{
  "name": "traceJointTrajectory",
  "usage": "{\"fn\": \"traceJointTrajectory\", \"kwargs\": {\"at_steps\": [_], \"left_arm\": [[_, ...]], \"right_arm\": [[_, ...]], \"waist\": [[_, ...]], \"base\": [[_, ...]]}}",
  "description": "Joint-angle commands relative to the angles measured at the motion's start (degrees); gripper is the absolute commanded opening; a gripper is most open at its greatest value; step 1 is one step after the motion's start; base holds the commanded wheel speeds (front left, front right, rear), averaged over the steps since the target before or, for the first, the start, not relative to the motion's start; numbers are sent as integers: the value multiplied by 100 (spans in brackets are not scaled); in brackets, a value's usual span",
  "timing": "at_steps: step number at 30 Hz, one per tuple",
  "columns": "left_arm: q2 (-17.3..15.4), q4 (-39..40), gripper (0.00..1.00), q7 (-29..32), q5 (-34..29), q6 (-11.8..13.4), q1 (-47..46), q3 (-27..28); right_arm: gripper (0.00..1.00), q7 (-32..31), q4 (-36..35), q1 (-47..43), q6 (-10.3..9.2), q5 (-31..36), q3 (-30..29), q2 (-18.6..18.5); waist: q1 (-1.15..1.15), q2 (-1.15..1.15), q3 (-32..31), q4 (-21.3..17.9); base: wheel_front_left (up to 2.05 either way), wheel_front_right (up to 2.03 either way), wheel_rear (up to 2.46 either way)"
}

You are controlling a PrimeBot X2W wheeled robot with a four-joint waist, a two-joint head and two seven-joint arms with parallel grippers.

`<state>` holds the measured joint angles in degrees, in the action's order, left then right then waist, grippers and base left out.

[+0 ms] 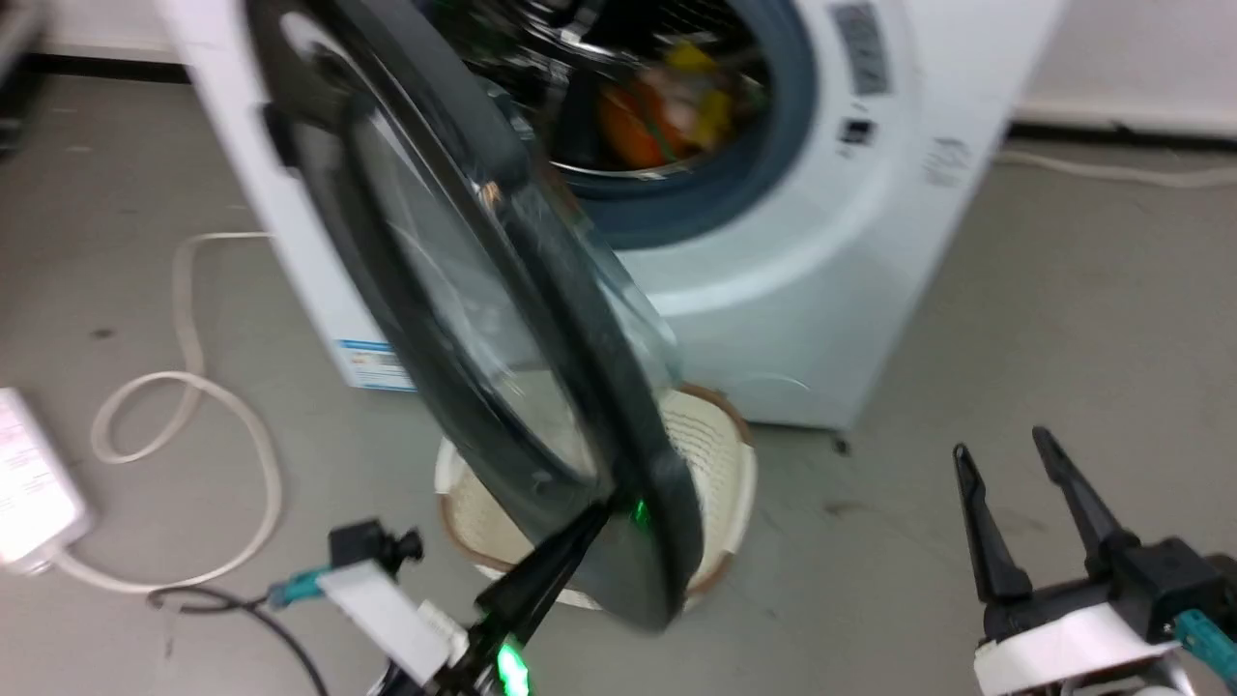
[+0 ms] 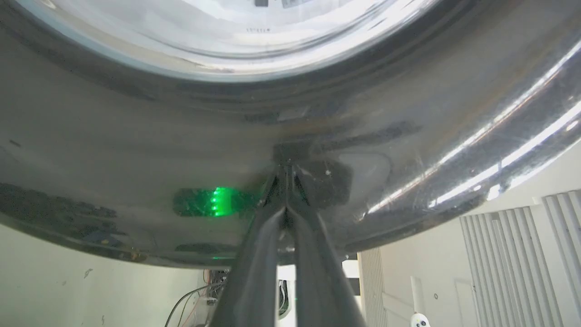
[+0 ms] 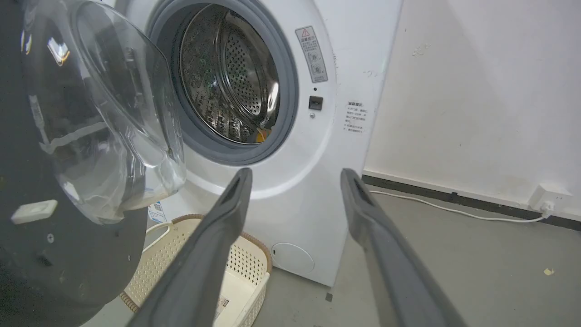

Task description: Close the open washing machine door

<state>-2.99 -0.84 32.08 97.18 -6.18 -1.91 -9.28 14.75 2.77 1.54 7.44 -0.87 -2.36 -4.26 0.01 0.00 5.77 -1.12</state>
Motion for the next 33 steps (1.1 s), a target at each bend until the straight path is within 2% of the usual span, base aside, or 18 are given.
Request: {"fn": "traceJointTrajectory", "kwargs": {"at_steps": [1,9,15,18,25,33], "left_arm": [[11,-38,0,-76,46,-43,-175,-96],[11,-606,0,-939,277,-119,-1324,-567],[11,-1538,0,-2130,763,-126,-2490,-633],[11,-1942,0,-2506,875,-128,-3115,-697],[11,-2284,0,-2777,891,-130,-3663,-905],[8,-1907,0,-2816,561,-130,-2853,-952]], "right_arm": [[100,25,-37,107,5,10,-6,-31],[100,25,-57,298,5,-44,61,0],[100,25,-45,406,5,-120,163,57],[100,25,-46,462,5,-154,241,84],[100,25,6,521,5,-209,320,122],[100,25,-23,374,5,-129,270,123]], "waist": [[-1,0,375,-483],[-1,0,825,-1332],[-1,0,1090,-1721],[-1,0,1193,-1819],[-1,0,1139,-1730],[-1,0,660,-1106]], "base": [[0,0,0],[0,0,0],[0,0,0],[0,0,0],[0,0,0],[0,0,0]]}}
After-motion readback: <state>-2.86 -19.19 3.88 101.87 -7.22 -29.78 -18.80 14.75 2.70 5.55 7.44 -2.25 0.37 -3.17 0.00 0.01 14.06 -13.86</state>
